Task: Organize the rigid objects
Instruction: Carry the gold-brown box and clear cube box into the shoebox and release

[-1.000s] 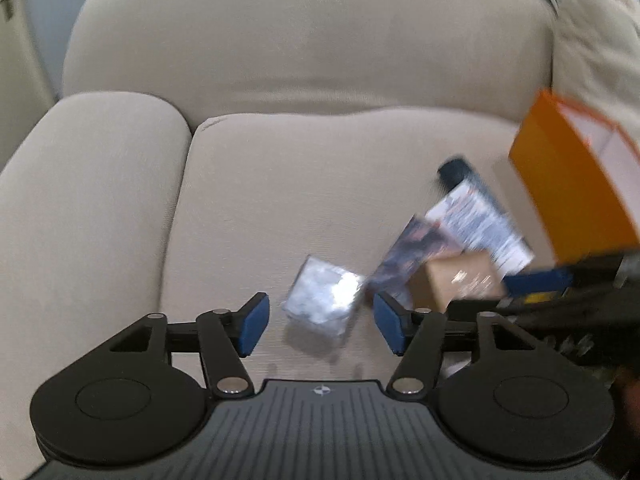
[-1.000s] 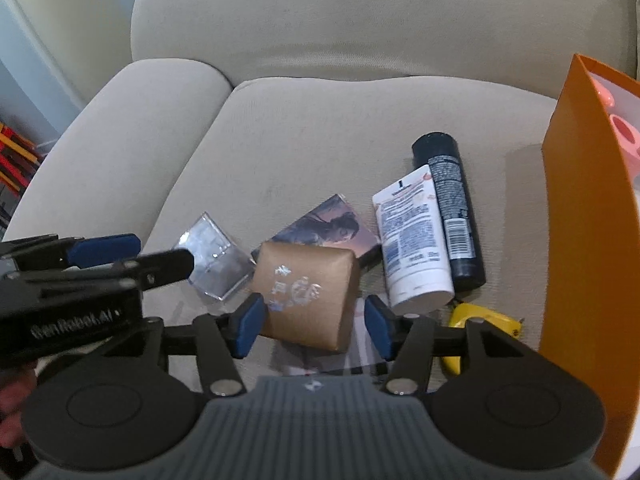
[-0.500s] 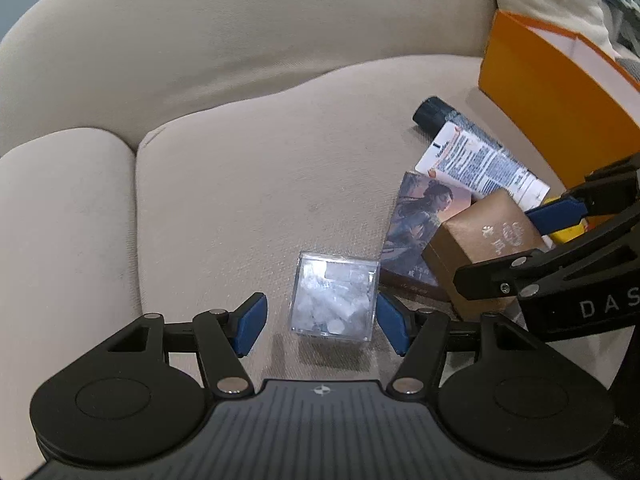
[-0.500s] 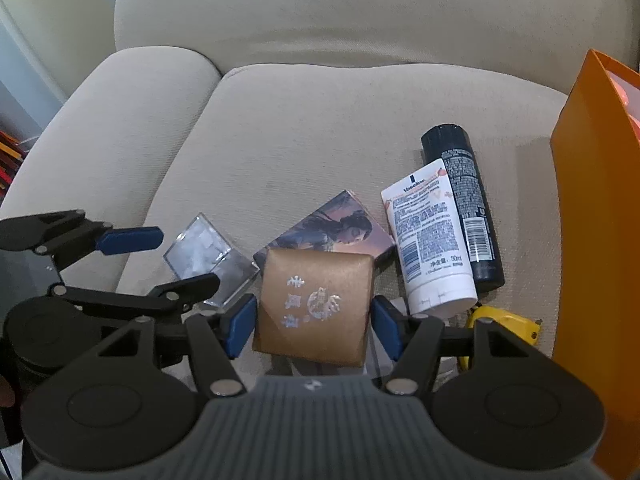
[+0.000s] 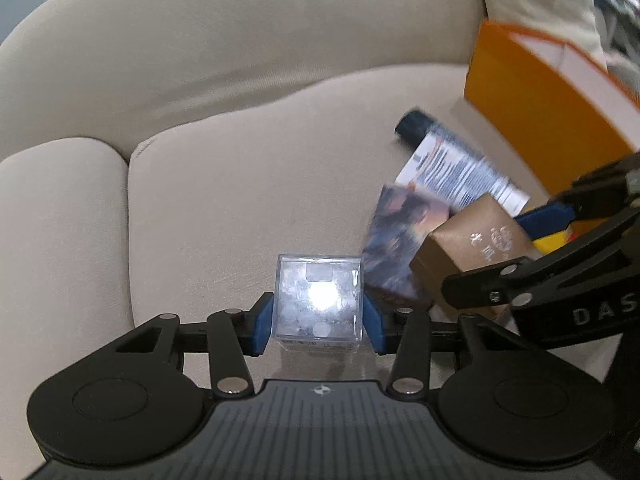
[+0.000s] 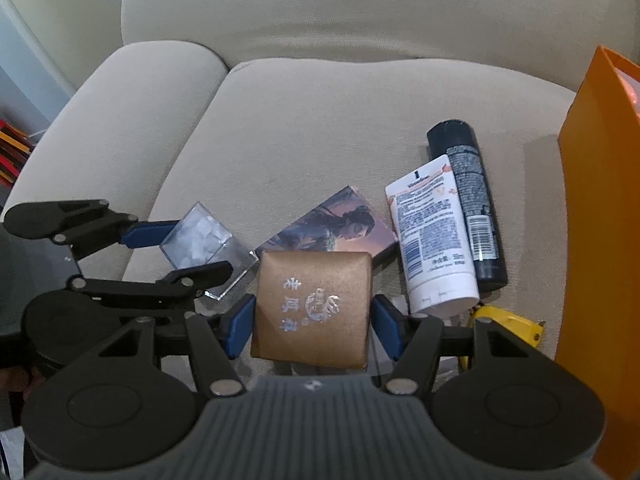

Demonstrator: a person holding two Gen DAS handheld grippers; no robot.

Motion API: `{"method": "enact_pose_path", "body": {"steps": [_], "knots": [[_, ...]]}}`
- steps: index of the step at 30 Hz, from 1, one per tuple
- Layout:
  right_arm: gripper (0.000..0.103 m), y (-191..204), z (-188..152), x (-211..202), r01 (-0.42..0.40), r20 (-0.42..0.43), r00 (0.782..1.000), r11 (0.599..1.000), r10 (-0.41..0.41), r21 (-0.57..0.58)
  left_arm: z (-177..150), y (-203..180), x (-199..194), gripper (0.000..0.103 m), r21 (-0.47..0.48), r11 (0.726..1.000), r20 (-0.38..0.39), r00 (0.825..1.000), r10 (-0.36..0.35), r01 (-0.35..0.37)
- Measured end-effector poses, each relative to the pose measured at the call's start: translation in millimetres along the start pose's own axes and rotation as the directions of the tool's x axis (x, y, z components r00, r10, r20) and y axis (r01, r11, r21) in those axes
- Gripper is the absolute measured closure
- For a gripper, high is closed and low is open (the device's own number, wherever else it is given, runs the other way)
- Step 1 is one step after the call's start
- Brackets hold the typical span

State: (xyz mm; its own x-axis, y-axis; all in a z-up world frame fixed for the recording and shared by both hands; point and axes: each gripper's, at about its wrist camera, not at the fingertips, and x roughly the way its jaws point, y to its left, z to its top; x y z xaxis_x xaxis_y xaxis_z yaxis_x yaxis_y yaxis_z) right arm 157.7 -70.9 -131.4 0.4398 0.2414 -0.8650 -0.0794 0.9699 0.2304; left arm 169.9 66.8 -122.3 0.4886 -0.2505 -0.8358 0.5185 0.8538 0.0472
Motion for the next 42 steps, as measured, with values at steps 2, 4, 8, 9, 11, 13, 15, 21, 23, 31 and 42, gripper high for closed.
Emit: {"method": "enact_pose_path", "body": {"steps": [2, 4, 8, 9, 11, 13, 15, 21, 23, 31, 42], "knots": [[0.039, -2, 0, -11, -0.006, 0.020, 1.000, 1.000, 0.006, -0.007, 2, -5, -11, 0.050, -0.022, 1.000, 0.019, 1.000, 0.012, -0.011], [0.039, -5, 0, -22, -0.012, 0.041, 0.999, 1.000, 0.012, -0.010, 5, -12, -26, 0.050, -0.045, 0.999, 0.047, 0.999, 0.020, -0.017], [0.040, -12, -1, -52, -0.010, 0.098, 0.995, 1.000, 0.011, -0.019, 13, -23, -58, 0.050, -0.085, 0.996, 0.108, 0.994, 0.012, -0.002], [0.039, -15, -1, -61, -0.012, 0.114, 0.993, 1.000, 0.015, -0.021, 17, -27, -68, 0.050, -0.086, 0.996, 0.127, 0.992, 0.011, 0.000], [0.040, -20, -3, -79, -0.015, 0.149, 0.989, 1.000, 0.018, -0.026, 26, -36, -84, 0.050, -0.085, 0.996, 0.162, 0.987, 0.012, 0.002], [0.040, -26, -5, -99, -0.016, 0.187, 0.982, 0.999, 0.023, -0.036, 37, -47, -98, 0.050, -0.084, 0.996, 0.197, 0.980, 0.002, 0.015], [0.039, -36, -7, -121, -0.015, 0.222, 0.975, 0.999, 0.024, -0.045, 48, -58, -107, 0.050, -0.077, 0.996, 0.223, 0.975, -0.020, 0.038], [0.039, -85, -6, -166, 0.015, 0.261, 0.965, 1.000, -0.009, -0.023, 95, -105, -112, 0.051, -0.002, 0.994, 0.285, 0.953, -0.108, 0.113], [0.039, -107, -6, -174, 0.033, 0.256, 0.966, 0.999, -0.031, -0.004, 109, -122, -105, 0.050, 0.030, 0.990, 0.288, 0.947, -0.141, 0.138], [0.039, -197, 1, -185, 0.091, 0.202, 0.973, 0.991, -0.109, 0.098, 155, -193, -53, 0.051, 0.150, 0.962, 0.216, 0.942, -0.258, 0.229], [0.039, -288, 33, -112, 0.120, 0.097, 0.983, 0.949, -0.154, 0.291, 191, -222, 20, 0.050, 0.259, 0.948, 0.116, 0.969, -0.219, 0.184]]}}
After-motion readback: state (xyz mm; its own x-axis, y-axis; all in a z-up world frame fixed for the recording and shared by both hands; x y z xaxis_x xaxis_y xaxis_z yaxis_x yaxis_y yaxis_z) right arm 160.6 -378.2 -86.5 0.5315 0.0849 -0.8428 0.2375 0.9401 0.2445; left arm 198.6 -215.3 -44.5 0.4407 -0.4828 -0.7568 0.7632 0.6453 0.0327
